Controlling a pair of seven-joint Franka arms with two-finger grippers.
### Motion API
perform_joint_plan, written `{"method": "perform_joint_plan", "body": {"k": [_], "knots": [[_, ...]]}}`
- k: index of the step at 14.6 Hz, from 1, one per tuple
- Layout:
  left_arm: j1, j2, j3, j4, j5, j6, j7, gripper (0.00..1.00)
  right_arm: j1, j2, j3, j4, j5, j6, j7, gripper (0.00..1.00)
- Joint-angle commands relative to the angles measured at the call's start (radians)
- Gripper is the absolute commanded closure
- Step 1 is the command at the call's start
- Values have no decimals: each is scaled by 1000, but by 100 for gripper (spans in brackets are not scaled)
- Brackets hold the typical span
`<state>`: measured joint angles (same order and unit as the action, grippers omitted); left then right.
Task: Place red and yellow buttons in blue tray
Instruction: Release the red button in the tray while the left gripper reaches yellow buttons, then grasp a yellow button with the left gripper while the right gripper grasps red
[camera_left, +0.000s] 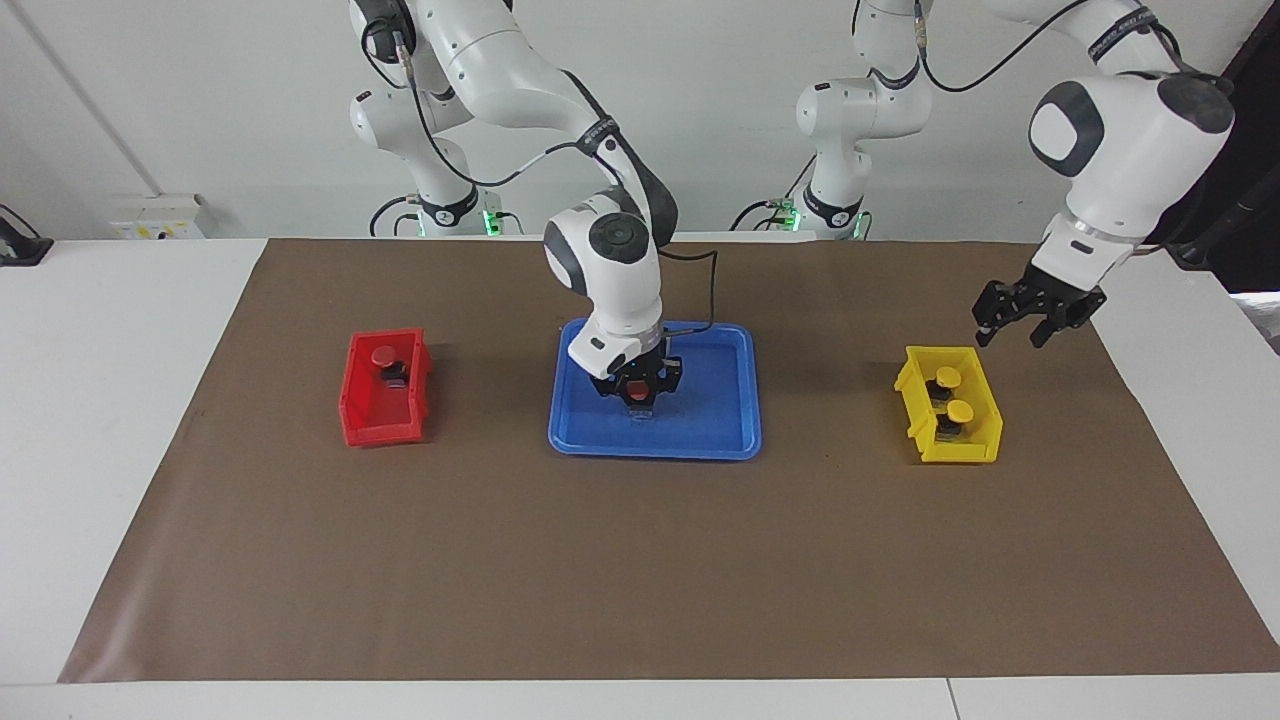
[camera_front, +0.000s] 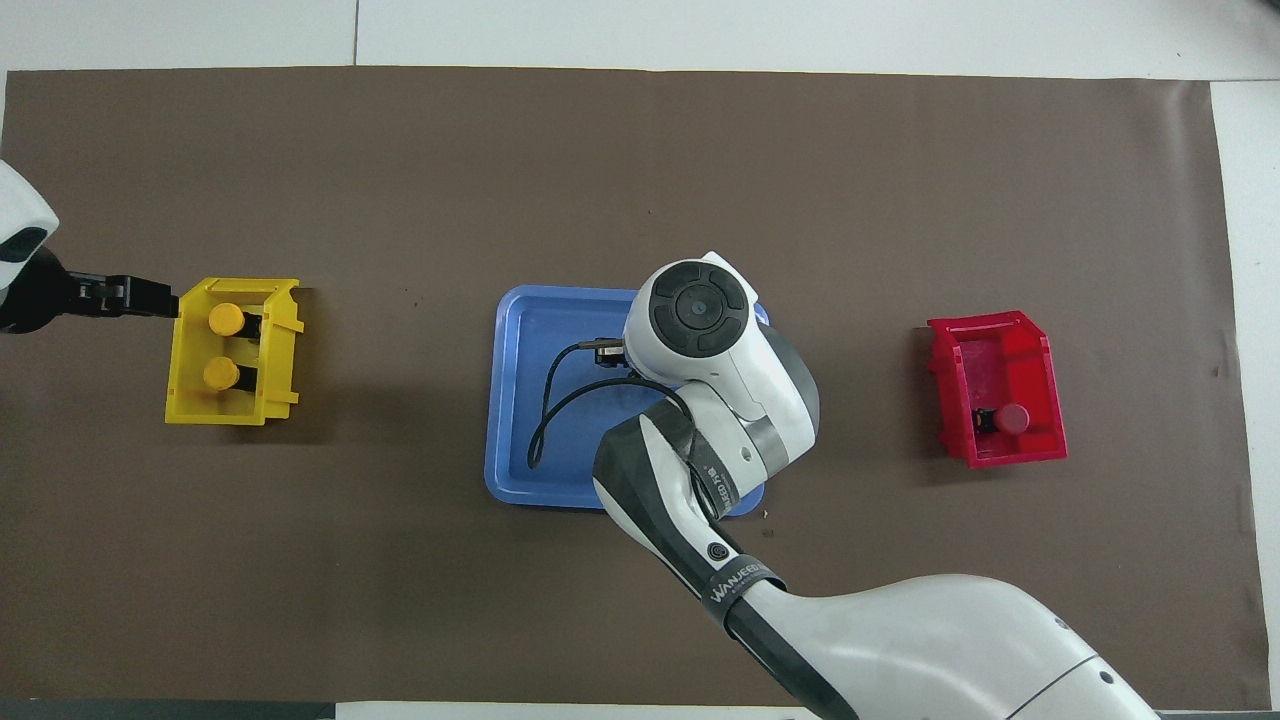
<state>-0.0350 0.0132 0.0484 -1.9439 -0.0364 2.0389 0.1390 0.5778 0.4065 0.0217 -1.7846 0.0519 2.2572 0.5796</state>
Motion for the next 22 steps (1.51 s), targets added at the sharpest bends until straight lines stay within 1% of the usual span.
{"method": "perform_joint_plan", "body": {"k": [1,3,4,5,7,8,9,10,12,13,15,17,18,20,22], "knots": [[-6,74,2,8,-7,69,-6,29,4,-15,-8,-4,-27,9,9,21],[-8,100,2,-4,-7,99,-6,29,-10,-21,-12,39,-44,-2,8,5],[-8,109,2,-7,-7,110,-6,29,-28,-37,-20,75,-47,-40,-1,3],[-10,113,2,-22,-7,116,-6,29,-68,-75,-26,97,-61,-100,-16,1],[-16,114,2,-64,-7,158,-4,30,-171,-180,-26,80,-72,-186,-117,1],[-17,114,2,-87,-7,185,-6,30,-220,-213,-26,68,-70,-246,-151,1],[-19,116,2,-98,-7,195,-6,30,-266,-230,-26,71,-70,-296,-168,1],[-23,116,2,-108,-7,199,-6,30,-312,-239,-26,70,-70,-323,-214,1],[-25,116,4,-125,-7,205,-4,30,-361,-255,-28,59,-70,-384,-364,1],[-22,114,4,-135,-7,210,-2,30,-401,-268,-26,28,-66,-383,-421,1],[-20,113,4,-135,-7,213,-4,30,-473,-314,-25,-91,-53,-306,-505,1],[-17,113,4,-138,-7,213,-4,36,-516,-356,-25,-203,-50,-233,-590,1],[-16,111,4,-144,-7,213,-4,38,-539,-368,-23,-244,-44,-207,-596,1],[-14,108,4,-151,-7,215,-4,42,-546,-391,-25,-301,-24,-194,-633,1],[-13,108,5,-151,-7,222,-4,45,-570,-420,-25,-376,-21,-139,-645,1]]}}
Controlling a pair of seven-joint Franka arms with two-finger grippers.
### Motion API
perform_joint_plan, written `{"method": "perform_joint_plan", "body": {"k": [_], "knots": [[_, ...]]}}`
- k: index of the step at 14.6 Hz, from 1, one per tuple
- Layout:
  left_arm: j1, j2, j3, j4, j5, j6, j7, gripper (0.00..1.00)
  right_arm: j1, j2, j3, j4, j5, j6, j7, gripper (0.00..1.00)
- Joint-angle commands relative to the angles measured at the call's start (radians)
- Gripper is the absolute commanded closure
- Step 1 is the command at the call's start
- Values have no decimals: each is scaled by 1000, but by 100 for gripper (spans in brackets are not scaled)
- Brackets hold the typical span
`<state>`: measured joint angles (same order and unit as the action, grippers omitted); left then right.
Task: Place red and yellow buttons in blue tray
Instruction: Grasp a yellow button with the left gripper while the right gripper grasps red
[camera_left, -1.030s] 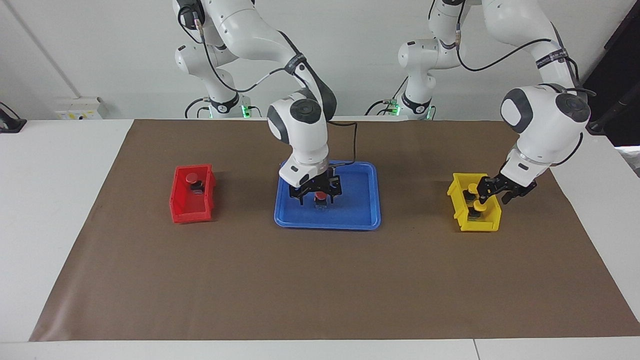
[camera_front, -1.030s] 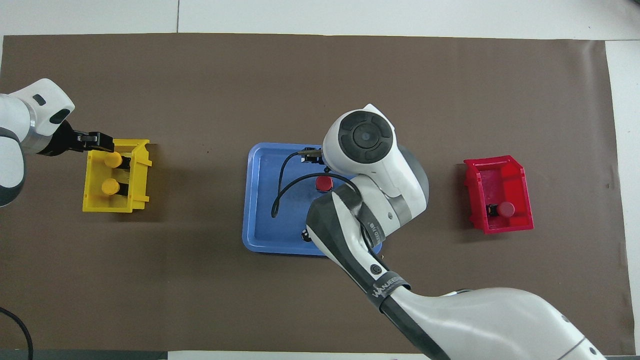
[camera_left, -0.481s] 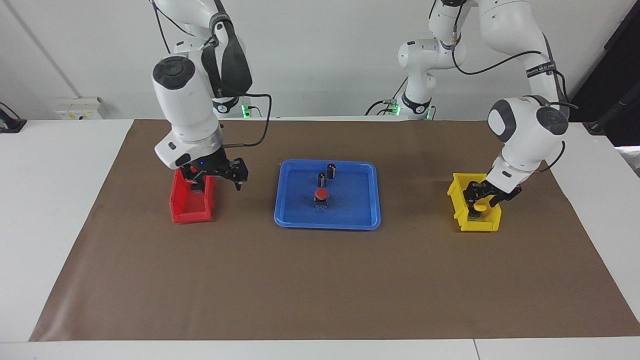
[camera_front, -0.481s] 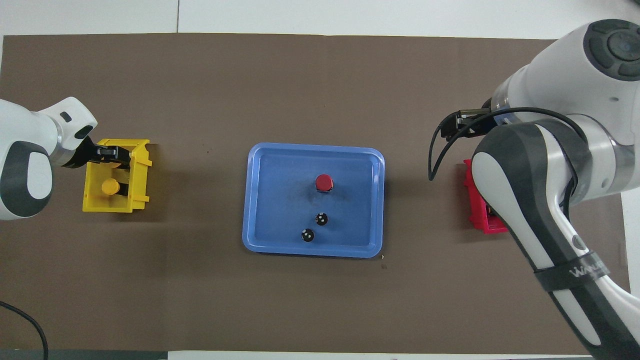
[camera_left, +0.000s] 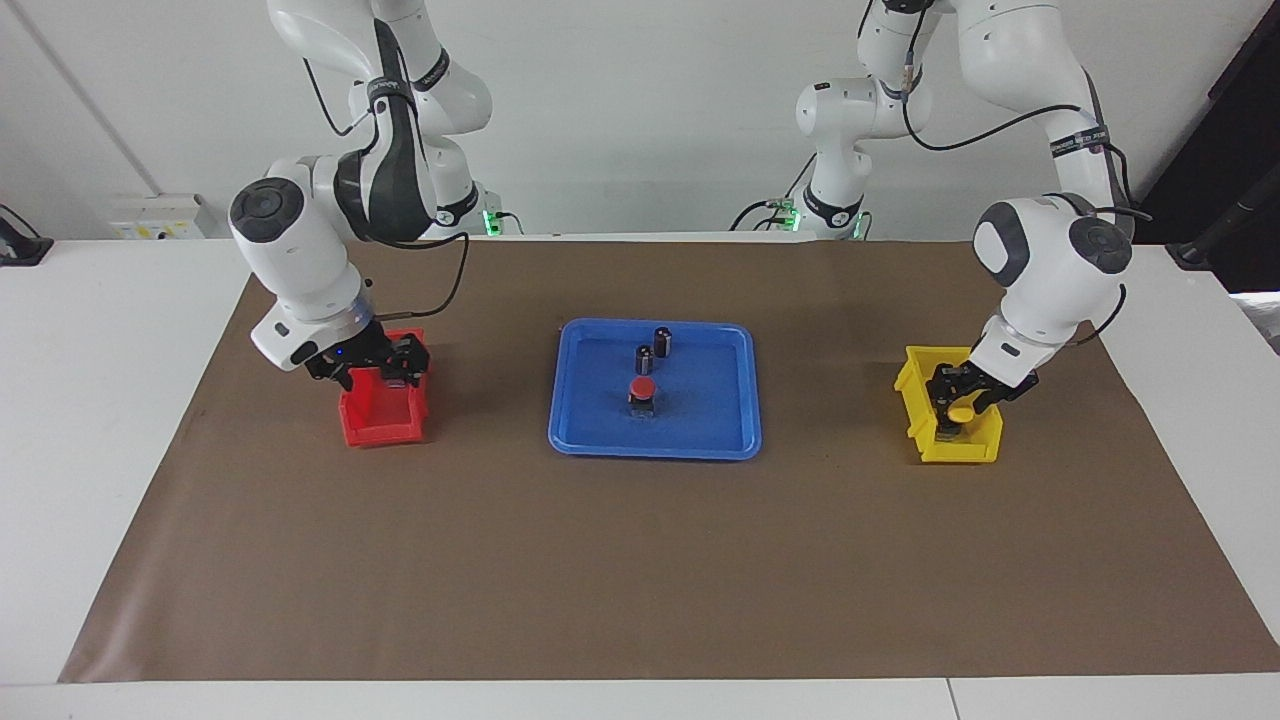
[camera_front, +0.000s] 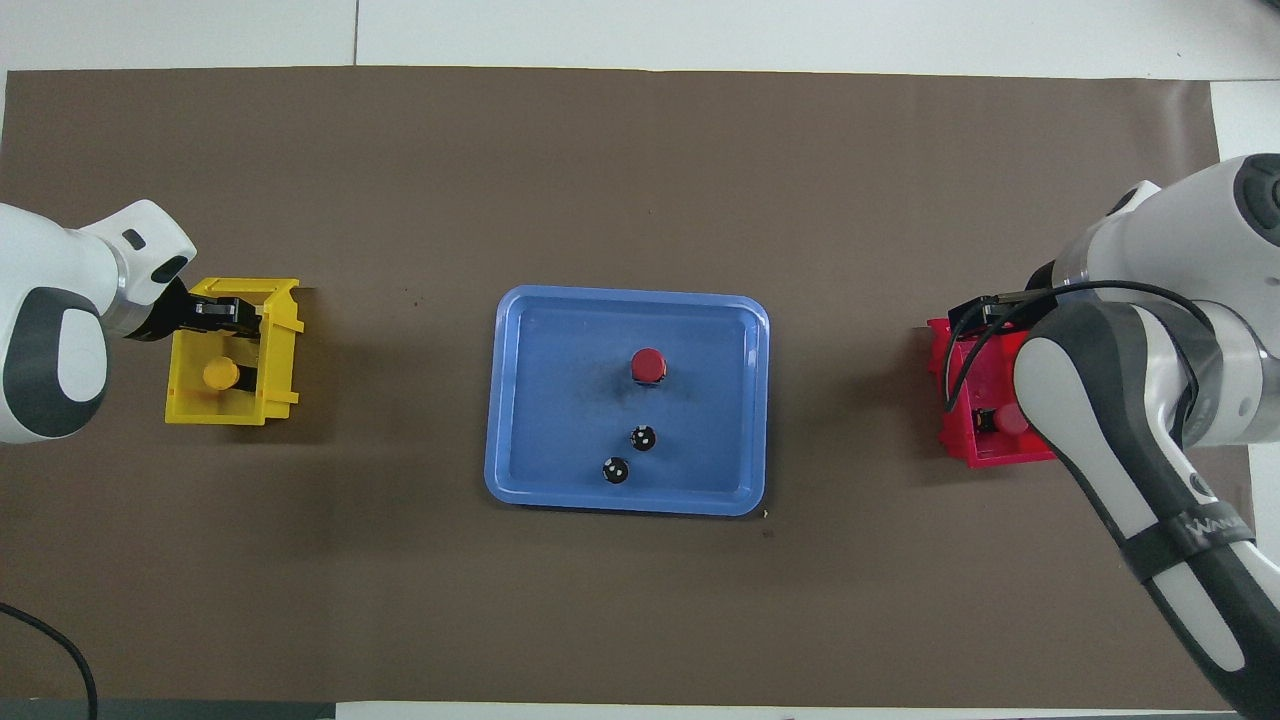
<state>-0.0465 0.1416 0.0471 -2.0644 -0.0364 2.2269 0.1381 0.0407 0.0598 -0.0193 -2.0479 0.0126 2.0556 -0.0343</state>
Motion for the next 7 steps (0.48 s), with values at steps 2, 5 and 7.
{"method": "perform_joint_plan", "body": {"k": [2,5,7], "knots": [[-1,-19,5,-30,-7,36,-5,69,-39,-95,16,-170,18,92,-90,7],[1,-8,7,35,-3,-15,0,94,-70,-106,15,-193,24,87,-127,14],[1,-5,7,142,0,-155,-2,98,-71,-121,15,-230,24,95,-127,20]]}}
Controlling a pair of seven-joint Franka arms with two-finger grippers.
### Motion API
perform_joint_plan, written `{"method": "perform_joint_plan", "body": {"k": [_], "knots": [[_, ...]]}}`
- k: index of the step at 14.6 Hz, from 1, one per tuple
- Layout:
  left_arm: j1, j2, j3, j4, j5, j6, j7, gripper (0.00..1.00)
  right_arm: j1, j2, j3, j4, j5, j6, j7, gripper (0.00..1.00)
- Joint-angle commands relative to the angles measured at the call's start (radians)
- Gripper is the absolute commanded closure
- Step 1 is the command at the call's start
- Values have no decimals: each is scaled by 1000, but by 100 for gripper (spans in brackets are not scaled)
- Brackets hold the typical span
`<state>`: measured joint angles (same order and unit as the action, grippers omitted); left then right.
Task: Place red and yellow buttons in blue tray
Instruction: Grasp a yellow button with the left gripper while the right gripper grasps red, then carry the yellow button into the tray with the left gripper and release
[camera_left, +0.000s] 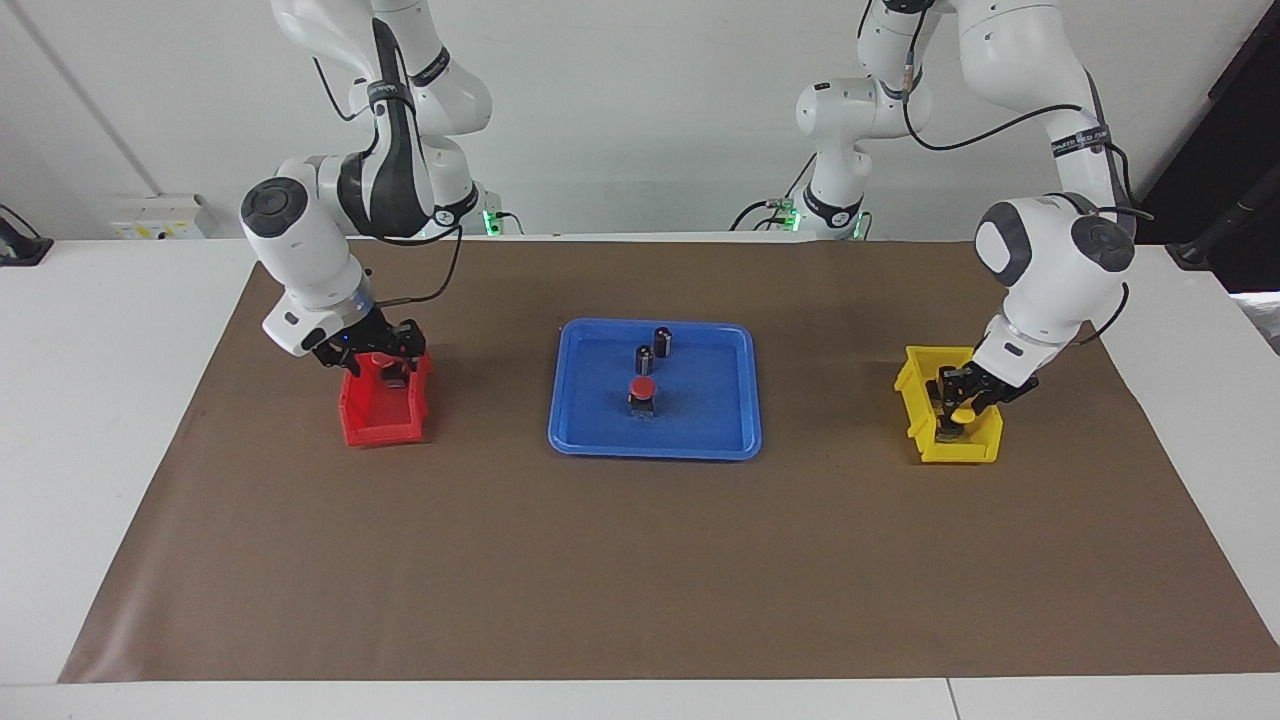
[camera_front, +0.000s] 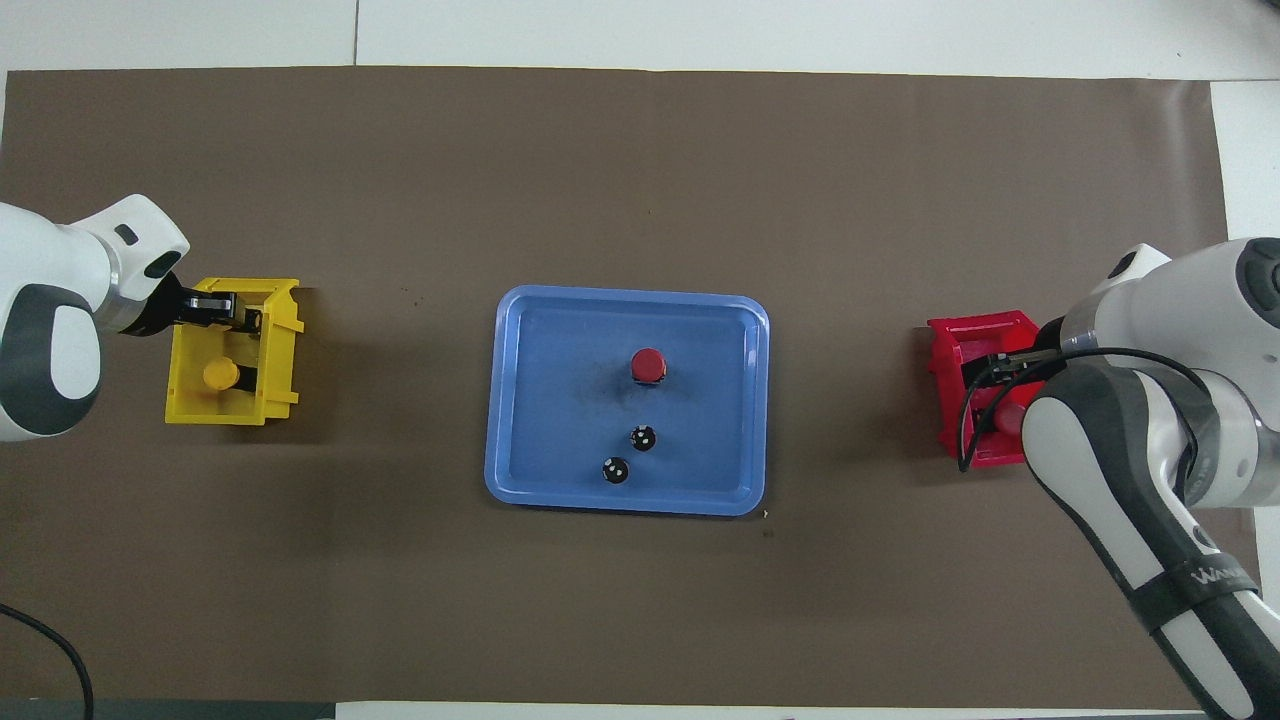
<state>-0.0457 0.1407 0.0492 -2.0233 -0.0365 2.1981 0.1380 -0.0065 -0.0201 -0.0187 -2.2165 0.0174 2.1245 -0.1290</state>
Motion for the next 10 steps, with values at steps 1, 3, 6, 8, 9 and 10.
{"method": "perform_joint_plan", "body": {"k": [1,3,6,8,9,10], "knots": [[-2,-3,5,185,15,-230,-1,98,-26,-47,14,-78,19,47,-31,21],[-34,14,0,335,56,-372,-32,98,-27,-55,14,-103,19,74,-28,23],[-216,10,-6,296,90,-342,-283,98,-27,-69,14,-132,19,80,-27,23],[-354,4,-8,236,61,-299,-447,98,-38,-72,13,-146,19,81,-31,23],[-408,4,-8,215,14,-266,-513,98,-41,-75,13,-149,19,83,-32,23],[-460,4,-6,193,-15,-241,-549,98,-43,-78,13,-153,19,83,-32,23]]}}
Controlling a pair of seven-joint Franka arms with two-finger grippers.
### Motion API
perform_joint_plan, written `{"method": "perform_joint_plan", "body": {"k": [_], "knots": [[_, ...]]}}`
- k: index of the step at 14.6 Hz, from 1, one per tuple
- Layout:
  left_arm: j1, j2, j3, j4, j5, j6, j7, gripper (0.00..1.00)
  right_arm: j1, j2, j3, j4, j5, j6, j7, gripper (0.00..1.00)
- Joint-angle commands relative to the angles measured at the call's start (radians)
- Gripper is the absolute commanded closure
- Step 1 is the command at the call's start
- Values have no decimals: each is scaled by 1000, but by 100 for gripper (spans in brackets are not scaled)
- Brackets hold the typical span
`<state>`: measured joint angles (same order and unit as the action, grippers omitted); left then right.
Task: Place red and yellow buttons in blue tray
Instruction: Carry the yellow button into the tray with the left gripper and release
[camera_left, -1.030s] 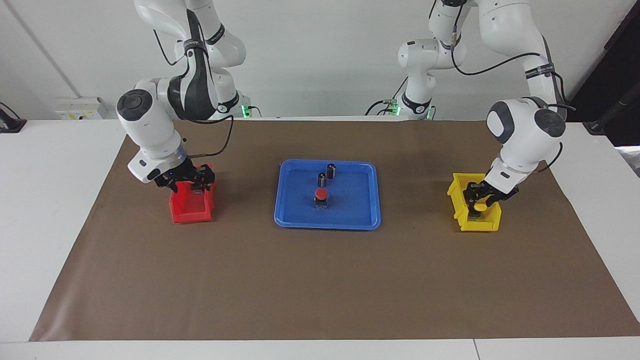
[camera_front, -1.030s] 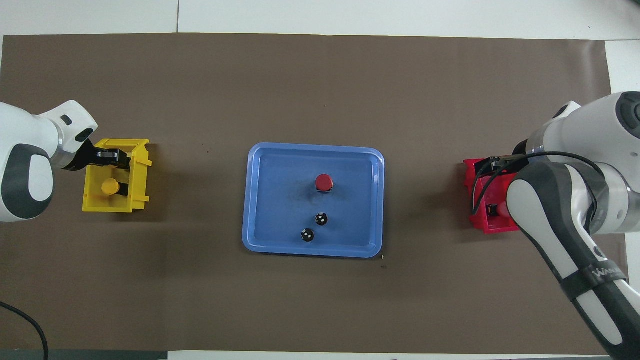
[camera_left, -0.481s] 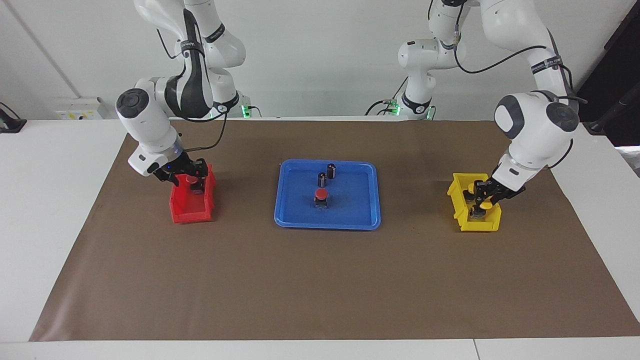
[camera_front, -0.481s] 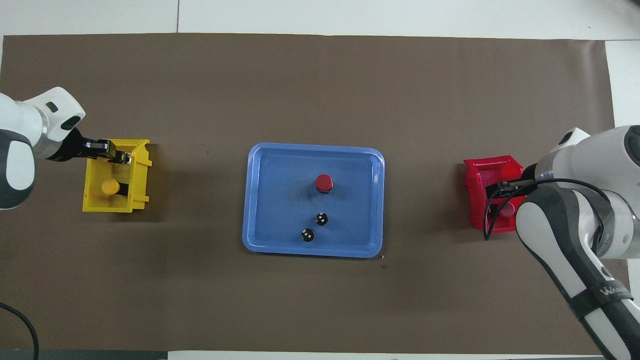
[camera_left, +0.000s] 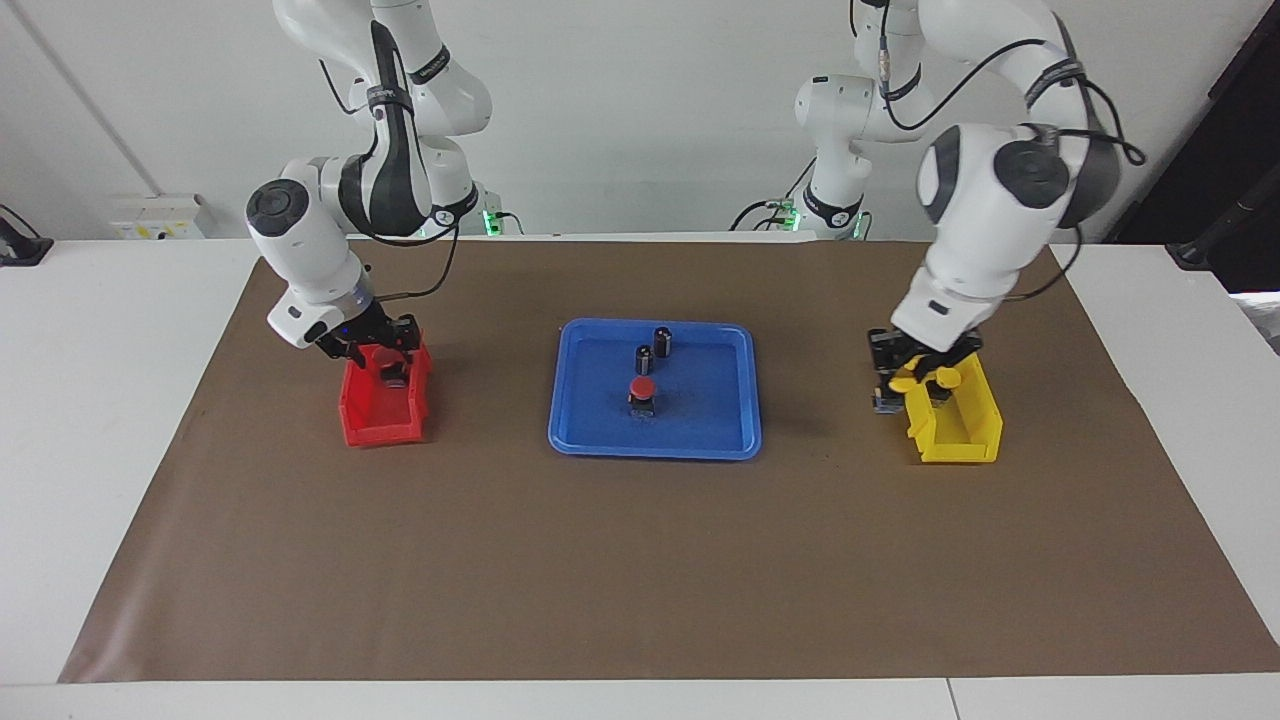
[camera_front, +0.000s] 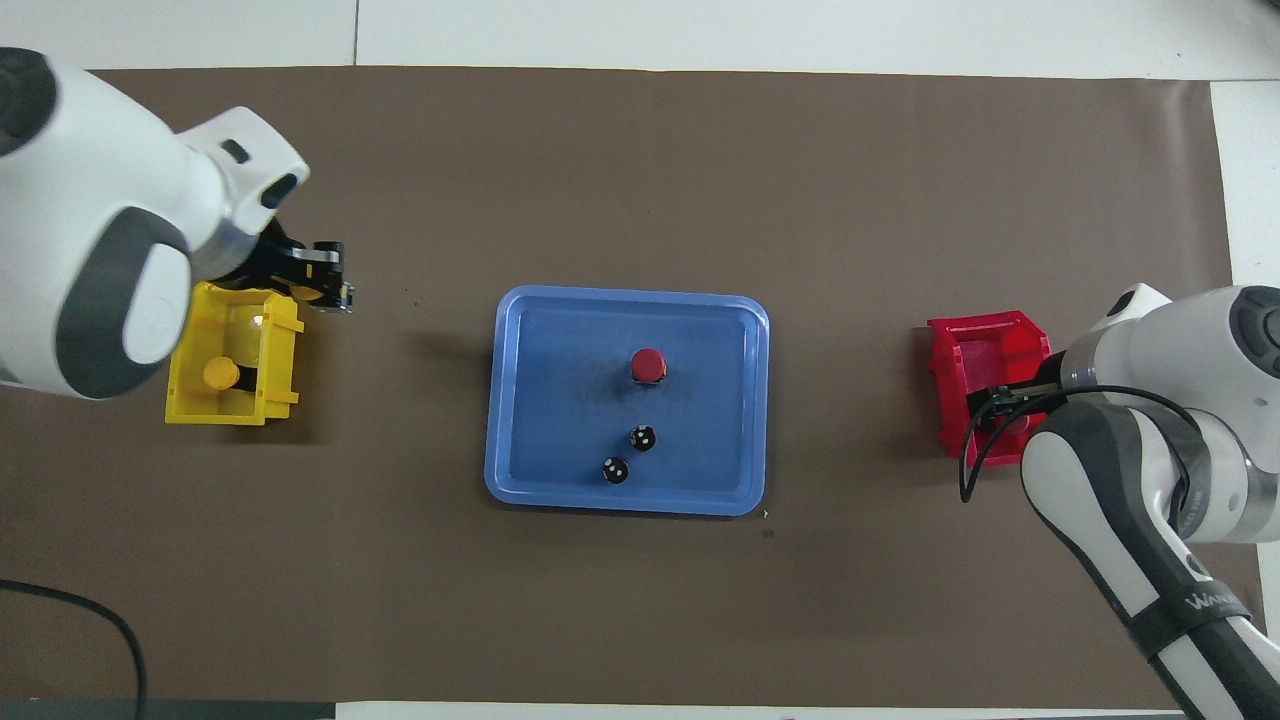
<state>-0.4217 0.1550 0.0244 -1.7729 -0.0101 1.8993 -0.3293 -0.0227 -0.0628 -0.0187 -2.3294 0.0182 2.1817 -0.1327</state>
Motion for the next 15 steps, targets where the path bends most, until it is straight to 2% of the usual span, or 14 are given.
{"method": "perform_joint_plan", "body": {"k": [1,4,8,11,12,13,14,15], "knots": [[-130,-8,19,-71,-51,78,-120,98,-32,-37,13,-42,19,26,-31,23],[-245,41,17,-106,-59,226,-258,98,-36,-42,13,-57,19,30,-31,23],[-291,126,17,-115,-71,338,-306,98,-36,-55,14,-96,19,82,-47,27],[-299,144,17,-115,-76,365,-313,98,-36,-55,14,-97,19,84,-48,40],[-299,144,17,-115,-76,366,-313,85,-34,-55,14,-99,19,84,-47,46],[-299,144,19,-111,-76,357,-310,34,-34,-55,14,-99,19,84,-47,54],[-299,143,20,-106,-76,345,-306,9,-34,-55,14,-97,19,84,-45,63],[-298,141,20,-94,-76,318,-306,9,-36,-52,14,-91,19,84,-48,69]]}}
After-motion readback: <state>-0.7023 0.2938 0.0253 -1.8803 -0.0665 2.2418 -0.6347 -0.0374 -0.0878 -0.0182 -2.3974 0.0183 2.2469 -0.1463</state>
